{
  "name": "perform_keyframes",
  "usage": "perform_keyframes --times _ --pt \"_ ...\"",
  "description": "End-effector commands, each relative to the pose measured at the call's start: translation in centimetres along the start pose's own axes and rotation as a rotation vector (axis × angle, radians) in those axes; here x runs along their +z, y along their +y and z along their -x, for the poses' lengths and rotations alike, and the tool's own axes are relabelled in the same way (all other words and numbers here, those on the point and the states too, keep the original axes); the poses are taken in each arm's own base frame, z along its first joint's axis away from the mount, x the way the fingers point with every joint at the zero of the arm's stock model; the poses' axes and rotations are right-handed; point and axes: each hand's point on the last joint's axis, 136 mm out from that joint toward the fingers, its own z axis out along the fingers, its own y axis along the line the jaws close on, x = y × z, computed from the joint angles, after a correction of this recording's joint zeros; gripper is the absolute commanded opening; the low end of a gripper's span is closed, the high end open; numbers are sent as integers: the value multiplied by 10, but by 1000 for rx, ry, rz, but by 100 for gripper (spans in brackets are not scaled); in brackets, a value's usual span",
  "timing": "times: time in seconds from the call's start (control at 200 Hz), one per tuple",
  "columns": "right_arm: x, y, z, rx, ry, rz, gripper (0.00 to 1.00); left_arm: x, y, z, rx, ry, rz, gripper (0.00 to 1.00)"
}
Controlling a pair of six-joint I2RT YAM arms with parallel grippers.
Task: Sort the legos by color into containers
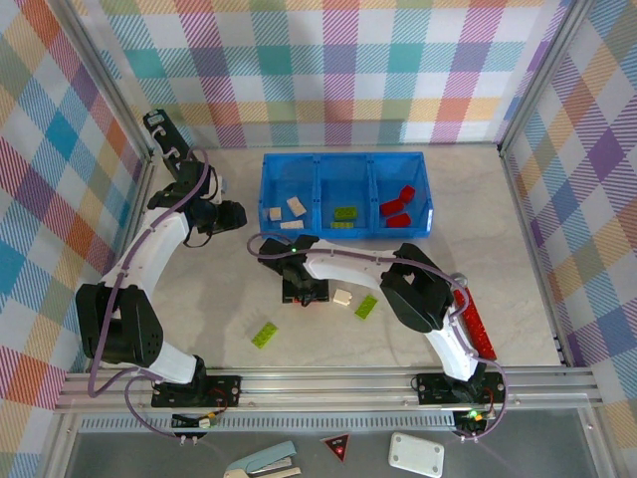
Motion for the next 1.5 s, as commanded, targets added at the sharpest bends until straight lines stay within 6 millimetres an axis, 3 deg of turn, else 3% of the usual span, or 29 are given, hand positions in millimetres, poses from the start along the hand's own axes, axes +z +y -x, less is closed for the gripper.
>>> perform_keyframes --times 0.0,0.16,0.385,0.57,0.84,1.275,1.495 --pt "-20 -3 11 -52 -47 -17 61 -3 3 0 3 -5 -1 45" --pt "-23 -6 21 -71 -49 2 54 -3 3 0 6 -5 4 45" --pt "-28 -18 34 -62 -66 29 26 -3 4 1 8 -10 10 45" --pt "-27 -40 42 -46 -59 18 5 -3 4 2 9 -10 10 45" --pt "-29 -90 58 -20 -46 -18 3 -1 5 1 9 -6 14 45" --pt "-54 -181 84 34 -68 -59 2 0 7 2 9 -3 18 45" --pt "-67 -210 101 17 -91 -40 6 1 6 1 7 4 15 45"
